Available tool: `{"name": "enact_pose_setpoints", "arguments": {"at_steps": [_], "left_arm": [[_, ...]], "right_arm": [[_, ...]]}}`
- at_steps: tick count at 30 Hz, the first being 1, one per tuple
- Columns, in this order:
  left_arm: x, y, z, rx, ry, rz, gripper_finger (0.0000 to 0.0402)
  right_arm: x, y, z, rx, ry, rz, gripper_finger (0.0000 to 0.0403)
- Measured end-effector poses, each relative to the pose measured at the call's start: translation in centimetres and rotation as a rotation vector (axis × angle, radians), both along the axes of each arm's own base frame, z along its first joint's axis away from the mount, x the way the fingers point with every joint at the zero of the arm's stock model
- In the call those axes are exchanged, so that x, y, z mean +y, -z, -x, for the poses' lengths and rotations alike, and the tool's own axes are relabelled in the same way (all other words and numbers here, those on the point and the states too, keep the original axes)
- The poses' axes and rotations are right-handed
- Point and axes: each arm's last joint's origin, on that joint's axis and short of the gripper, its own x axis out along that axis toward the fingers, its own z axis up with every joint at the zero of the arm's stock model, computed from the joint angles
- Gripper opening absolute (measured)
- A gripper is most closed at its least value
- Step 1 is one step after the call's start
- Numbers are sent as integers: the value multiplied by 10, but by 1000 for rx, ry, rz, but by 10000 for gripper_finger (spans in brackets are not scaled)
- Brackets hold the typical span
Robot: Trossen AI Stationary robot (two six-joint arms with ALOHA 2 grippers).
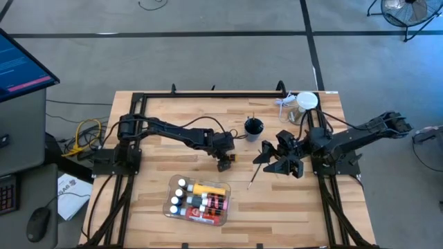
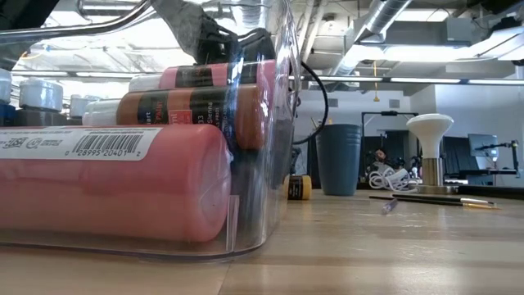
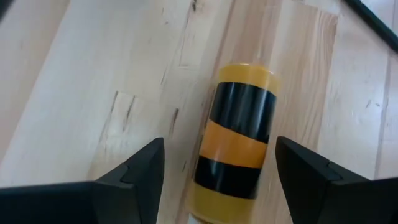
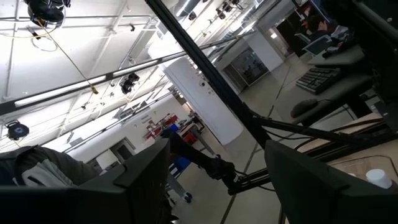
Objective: Pick & Place Paint Supplies
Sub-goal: Put the yellow paint bottle into the transparent bin
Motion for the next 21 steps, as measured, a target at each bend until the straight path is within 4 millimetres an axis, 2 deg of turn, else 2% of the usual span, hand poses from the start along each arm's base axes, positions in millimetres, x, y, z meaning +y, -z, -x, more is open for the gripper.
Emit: {"name": "enact_pose_setpoints", "arguments": {"at_steps": [6,16,21], "left_arm": [[0,0,0,-3,-40,20,201],[0,1,1,13,-141,78,77],[-7,-8,4,2,-219,105,40]], "right_arm": [[0,0,0,4,-1,2,255],[0,0,0,4,-1,2,255],[0,0,0,5,0,2,255]]}}
